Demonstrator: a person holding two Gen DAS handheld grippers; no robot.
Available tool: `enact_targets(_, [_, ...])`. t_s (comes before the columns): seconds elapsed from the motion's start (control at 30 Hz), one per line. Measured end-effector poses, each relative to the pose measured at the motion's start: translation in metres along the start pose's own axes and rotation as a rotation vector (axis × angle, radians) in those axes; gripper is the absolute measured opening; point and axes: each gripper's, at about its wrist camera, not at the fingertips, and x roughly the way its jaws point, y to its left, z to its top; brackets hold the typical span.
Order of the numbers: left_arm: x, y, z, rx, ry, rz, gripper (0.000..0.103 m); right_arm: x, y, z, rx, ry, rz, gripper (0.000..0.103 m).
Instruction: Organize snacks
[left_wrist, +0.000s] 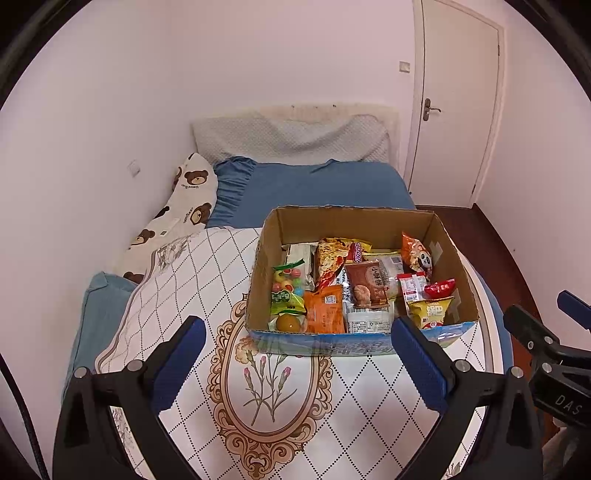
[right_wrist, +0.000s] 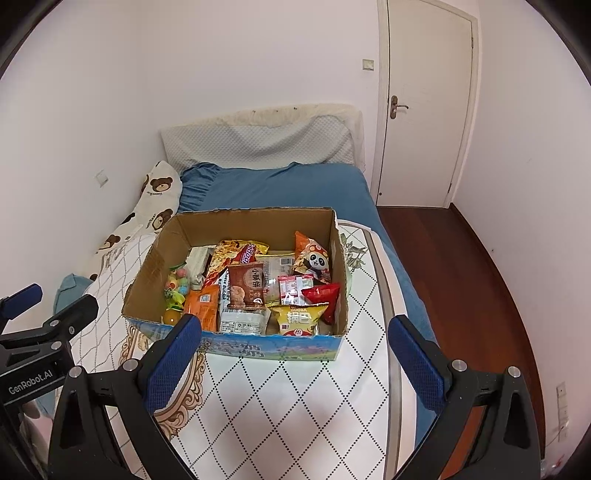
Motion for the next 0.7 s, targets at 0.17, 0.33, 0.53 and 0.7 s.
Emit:
enact_targets(0.17, [-0.0011, -0.0014, 0.0001, 0.002, 0.000, -0.003, 0.103, -0.0001, 0.0001, 0.0004, -0.001, 0.000, 0.000, 0.103])
enact_targets(0.33, [-0.0029, -0.0013, -0.0014, 0.001, 0.003, -0.008, 0.103, -0.0005, 0.0015, 0.0000, -0.005, -0.001, 0.004, 0.103])
enact_targets(0.53, [-0.0016, -0.0007, -0.0016, 0.000, 0.005, -0.008, 0.103, 0.0003, 0.0050, 0.0003, -0.013, 0.000, 0.008, 0.103])
enact_targets(0.7, [-0.0025, 0.0010, -0.0026, -0.005, 0.005, -0.004, 0.103, -0.0003, 0.0069, 0.0006, -0.018, -0.003, 0.011, 0.103])
